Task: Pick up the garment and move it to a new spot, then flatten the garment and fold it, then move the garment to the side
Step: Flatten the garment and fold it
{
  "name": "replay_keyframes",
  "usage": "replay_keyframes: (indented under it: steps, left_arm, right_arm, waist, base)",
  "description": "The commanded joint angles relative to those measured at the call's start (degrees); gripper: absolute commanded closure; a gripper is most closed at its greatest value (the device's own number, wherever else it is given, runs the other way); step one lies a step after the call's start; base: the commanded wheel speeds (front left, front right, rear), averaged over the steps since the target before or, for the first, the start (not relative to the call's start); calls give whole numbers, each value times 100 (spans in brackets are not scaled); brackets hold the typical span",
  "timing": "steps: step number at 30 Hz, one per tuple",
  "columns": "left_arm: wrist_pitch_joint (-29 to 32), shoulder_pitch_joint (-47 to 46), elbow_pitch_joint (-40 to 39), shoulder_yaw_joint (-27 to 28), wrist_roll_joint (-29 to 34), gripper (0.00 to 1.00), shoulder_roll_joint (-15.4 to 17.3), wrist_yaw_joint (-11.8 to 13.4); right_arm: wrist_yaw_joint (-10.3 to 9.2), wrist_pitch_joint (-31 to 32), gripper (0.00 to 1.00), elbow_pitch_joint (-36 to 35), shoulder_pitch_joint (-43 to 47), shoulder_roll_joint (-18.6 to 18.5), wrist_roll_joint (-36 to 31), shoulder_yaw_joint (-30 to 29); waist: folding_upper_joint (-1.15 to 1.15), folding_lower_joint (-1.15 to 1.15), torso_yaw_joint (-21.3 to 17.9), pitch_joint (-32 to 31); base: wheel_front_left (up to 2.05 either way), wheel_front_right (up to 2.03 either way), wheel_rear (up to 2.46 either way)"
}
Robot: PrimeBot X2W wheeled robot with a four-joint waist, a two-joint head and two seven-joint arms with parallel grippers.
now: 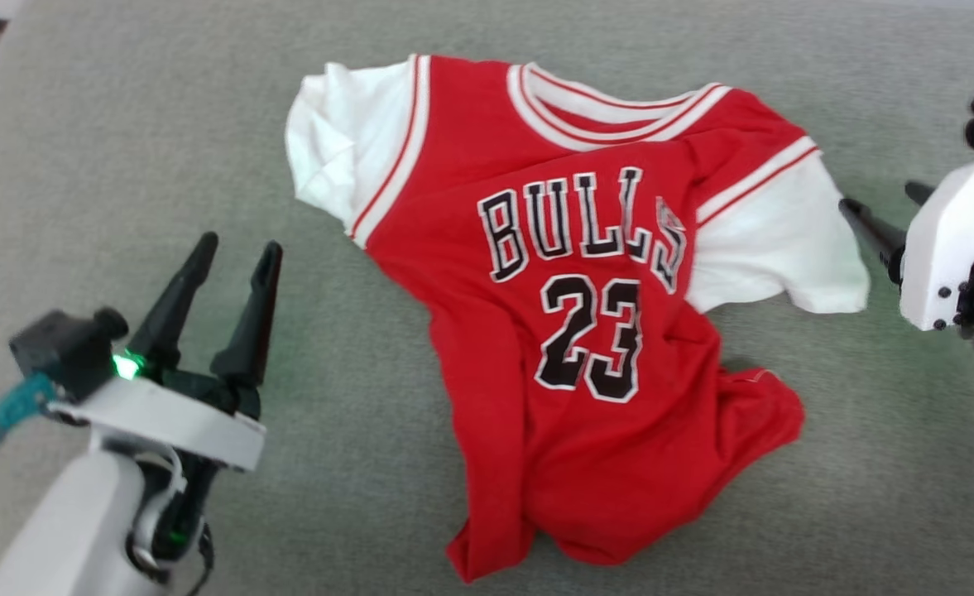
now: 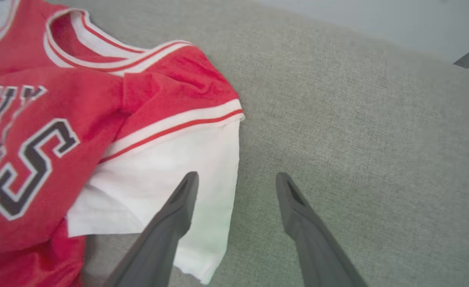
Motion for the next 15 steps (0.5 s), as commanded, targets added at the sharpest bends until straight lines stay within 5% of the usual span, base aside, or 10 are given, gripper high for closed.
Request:
replay_keyframes:
  steps: [1,7,15]
  left_arm:
    - [-2,216,-127,238,300,0,-183,-81]
    - [-2,458,-351,785,1072,0,-620,-222]
    - [-3,364,-497,911,1319,0,-790,-270]
  right_arm:
    - [0,345,0,226,-220,-57,90,89]
    - [0,1325,0,881,-821,-24,166,184]
    - [0,2029,0,1319,-1056,165,-52,308]
  waist:
    - [0,0,198,108]
    - [0,0,365,283]
    - [0,0,435,493]
  base:
    - [0,0,0]
    - [0,0,0]
    - [0,0,0]
